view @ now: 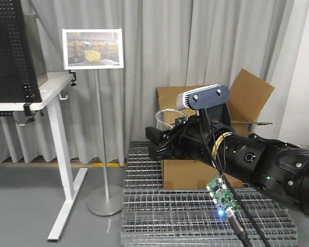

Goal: Pick beaker and place in left cabinet
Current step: 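Carry the beaker in the right gripper to the open cabinet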

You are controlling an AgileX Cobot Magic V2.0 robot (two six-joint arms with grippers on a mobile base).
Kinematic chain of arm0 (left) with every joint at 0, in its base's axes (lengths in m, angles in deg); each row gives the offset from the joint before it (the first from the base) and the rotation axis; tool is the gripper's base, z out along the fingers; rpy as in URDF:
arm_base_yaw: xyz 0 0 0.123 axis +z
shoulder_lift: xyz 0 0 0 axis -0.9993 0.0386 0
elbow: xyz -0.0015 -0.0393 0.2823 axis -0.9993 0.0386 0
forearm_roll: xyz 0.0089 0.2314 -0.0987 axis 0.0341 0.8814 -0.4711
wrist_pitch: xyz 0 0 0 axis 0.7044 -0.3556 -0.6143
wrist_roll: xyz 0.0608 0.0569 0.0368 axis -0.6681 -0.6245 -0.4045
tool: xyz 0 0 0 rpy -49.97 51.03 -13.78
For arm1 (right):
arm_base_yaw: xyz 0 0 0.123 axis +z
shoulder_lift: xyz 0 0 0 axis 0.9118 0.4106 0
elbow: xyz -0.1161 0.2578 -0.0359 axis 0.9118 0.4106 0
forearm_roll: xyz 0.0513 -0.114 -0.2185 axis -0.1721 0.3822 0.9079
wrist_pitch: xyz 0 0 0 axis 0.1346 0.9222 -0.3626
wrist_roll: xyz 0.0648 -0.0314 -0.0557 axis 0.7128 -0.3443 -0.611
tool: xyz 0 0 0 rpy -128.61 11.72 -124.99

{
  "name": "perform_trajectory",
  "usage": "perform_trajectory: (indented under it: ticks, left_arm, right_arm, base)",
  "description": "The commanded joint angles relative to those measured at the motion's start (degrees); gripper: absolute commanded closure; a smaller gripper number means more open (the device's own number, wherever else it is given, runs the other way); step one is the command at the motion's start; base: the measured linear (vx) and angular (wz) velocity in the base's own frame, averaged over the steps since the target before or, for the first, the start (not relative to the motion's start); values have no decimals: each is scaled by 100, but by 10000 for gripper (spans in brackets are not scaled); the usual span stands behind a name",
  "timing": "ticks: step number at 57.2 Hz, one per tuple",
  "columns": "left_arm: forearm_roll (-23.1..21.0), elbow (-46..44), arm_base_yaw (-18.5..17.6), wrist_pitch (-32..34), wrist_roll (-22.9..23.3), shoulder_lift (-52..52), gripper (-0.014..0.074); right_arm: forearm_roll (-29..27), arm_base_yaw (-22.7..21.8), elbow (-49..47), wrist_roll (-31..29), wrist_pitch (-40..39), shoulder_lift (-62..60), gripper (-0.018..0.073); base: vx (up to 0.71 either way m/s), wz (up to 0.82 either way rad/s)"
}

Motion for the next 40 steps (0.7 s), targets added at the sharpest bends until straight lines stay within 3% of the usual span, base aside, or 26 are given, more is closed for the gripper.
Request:
perform_trajectory:
  ticks: [1,23,40]
  left_arm:
    - [-42,93,-3,481,19,-103,595]
    - [-42,93,-3,481,19,-103,595]
    - [-42,93,-3,481,19,-103,595]
  right_arm:
    - [-51,-19,-198,-8,-326,-252,561]
    - [-51,-19,-198,-8,-326,-252,561]
    - [-51,-19,-198,-8,-326,-252,561]
  base:
    - [42,-12]
    - [36,-25]
    - [25,-54]
